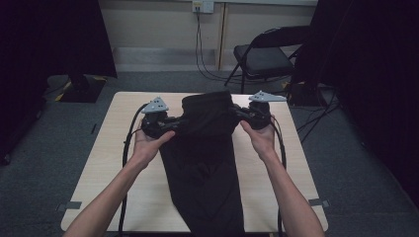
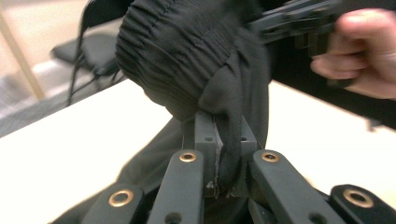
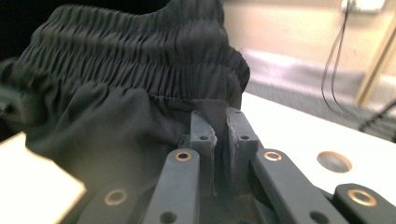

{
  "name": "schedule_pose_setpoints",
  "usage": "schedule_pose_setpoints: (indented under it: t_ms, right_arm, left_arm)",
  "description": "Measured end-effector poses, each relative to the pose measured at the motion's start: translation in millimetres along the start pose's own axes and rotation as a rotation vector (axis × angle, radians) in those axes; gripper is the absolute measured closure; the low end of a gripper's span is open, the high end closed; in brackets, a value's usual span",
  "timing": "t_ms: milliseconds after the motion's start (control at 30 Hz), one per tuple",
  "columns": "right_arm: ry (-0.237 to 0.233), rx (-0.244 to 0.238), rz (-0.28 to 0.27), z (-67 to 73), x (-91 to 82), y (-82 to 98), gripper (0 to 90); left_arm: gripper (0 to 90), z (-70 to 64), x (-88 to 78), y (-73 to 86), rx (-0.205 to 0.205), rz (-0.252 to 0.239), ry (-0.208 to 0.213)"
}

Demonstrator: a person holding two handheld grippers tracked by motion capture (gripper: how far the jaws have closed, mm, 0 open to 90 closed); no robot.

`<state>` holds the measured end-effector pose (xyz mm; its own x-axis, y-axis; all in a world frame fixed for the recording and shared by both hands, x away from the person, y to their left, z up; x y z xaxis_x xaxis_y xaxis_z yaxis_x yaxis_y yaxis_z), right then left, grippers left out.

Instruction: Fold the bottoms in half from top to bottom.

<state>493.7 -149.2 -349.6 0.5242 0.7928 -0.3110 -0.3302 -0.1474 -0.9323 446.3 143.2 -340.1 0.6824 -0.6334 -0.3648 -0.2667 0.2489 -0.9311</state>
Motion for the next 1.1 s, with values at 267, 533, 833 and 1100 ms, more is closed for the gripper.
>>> schedule_pose_setpoints:
  t_ms: [267, 533, 833, 1100]
  right_arm:
    - [-0.099, -0.095, -0.037, 53.3, -54.7, 2.2, 83.7]
    - [-0.156, -0.003, 0.188, 76.2, -65.2, 107.6, 83.7]
    - [-0.22, 0.038, 0.431, 80.3, -29.8, 177.5, 83.9]
    - [-0.104, 0.03, 0.412, 45.9, 9.7, 169.4, 84.3]
  left_arm:
    - [86.0, -56.8, -50.2, 12.1, 0.021, -0.022, 0.119]
    - [86.1, -85.1, -22.5, 129.5, -0.027, 0.306, 0.23]
    - [86.4, -84.2, 6.1, 171.5, 0.027, 0.471, 0.211]
    - [86.6, -40.8, 49.6, 154.8, 0.042, 0.434, 0.043]
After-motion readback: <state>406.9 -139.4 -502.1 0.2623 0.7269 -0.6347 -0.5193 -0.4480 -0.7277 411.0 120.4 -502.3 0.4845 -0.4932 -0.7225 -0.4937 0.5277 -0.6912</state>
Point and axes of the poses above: each handheld gripper's, and its own axes: x roughly forward along the jaws, y roughly out of its underside, z roughly to its left, the point moved 2 cm from there along x, roughly forward along the jaws, and after that the axes turned 12 degrees about -y, right-handed, at the moved point
